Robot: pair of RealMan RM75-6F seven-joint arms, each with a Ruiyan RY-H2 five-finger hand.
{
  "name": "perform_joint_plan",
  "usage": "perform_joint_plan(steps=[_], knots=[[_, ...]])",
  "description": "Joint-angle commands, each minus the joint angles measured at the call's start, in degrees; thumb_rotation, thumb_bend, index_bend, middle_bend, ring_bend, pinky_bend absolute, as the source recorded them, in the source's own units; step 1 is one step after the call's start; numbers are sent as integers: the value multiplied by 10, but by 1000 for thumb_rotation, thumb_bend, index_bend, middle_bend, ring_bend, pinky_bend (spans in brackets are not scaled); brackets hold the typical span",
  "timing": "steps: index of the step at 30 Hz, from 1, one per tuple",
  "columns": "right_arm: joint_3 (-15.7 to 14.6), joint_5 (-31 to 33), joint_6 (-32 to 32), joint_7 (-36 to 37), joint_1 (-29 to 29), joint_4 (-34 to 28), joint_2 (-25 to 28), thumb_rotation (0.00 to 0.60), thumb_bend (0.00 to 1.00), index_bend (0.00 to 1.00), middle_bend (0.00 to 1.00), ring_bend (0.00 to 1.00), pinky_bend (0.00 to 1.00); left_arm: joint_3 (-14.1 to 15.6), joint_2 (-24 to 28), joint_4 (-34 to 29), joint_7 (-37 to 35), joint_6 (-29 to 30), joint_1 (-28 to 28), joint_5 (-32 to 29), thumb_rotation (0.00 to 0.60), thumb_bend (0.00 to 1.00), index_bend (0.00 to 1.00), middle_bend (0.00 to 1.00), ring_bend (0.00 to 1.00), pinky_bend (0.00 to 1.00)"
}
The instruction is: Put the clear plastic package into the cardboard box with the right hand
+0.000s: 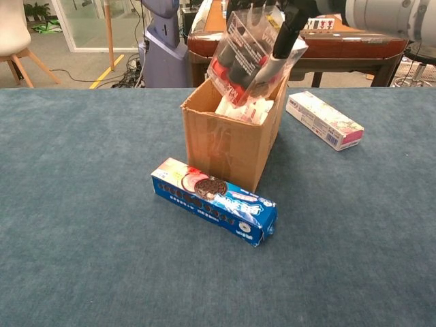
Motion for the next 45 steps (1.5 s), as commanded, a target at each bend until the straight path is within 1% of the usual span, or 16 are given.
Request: perform_joint_plan(steps=[1,3,5,7,10,15,20,23,26,29,34,38,39,40,42,45], knots=[[3,-3,-15,30,1,10,-2,600,0,149,158,160,290,0,0,0,-1,0,0,0,600,387,135,431,339,478],[4,-16,-23,53,0,18,-2,600,0,65,96,106,287,1,0,1,0,-2,0,-1,600,387,136,431,339,478],[4,-30,-28,70,-2,24,-1,600,0,22,56,78,272,1,-1,2,1,-5,-1,-1,600,387,136,431,339,478],[2,-44,-32,83,-4,27,2,600,0,2,22,61,260,2,-1,2,1,-7,-2,-1,600,387,136,431,339,478],[0,-55,-36,97,-8,23,12,600,0,0,1,47,249,1,0,1,1,-7,-2,-2,600,387,136,431,339,478],[-6,-75,-32,111,-18,18,26,600,0,0,0,34,226,1,0,0,1,-6,-2,0,600,387,136,431,339,478],[-8,-79,-31,119,-21,26,26,600,0,0,0,2,177,2,-1,-1,5,-5,-2,1,600,387,137,431,339,478],[-9,-86,-31,128,-23,29,24,600,0,0,0,0,150,2,-1,-2,6,-4,-1,1,600,387,137,431,339,478],[-13,-100,-24,135,-33,13,35,600,0,0,0,0,140,1,-1,-1,5,-5,-1,-1,600,387,137,431,339,478],[-26,-115,4,114,-53,-28,62,600,0,0,0,0,137,1,0,0,3,-6,-1,-2,600,387,138,431,339,478],[-71,-128,95,-1,-108,-127,118,600,0,15,20,0,138,1,0,-2,5,-2,0,1,600,387,141,431,339,478],[-110,-141,160,-66,-156,-184,144,600,0,67,42,0,138,2,0,-5,9,3,1,6,600,387,144,431,339,478],[-133,-146,184,-91,-180,-204,158,600,0,88,44,0,138,2,-1,-7,10,5,1,8,600,387,145,431,339,478],[-150,-155,200,-106,-198,-218,167,600,0,97,44,0,138,2,-1,-7,11,5,1,9,600,387,146,431,339,478],[-182,-180,235,-120,-236,-233,180,600,0,109,44,0,138,3,-1,-7,12,6,1,10,600,387,147,431,339,478],[-215,-220,276,-100,-290,-226,187,600,0,124,48,0,138,3,-2,-6,12,4,0,9,600,387,147,431,339,478]])
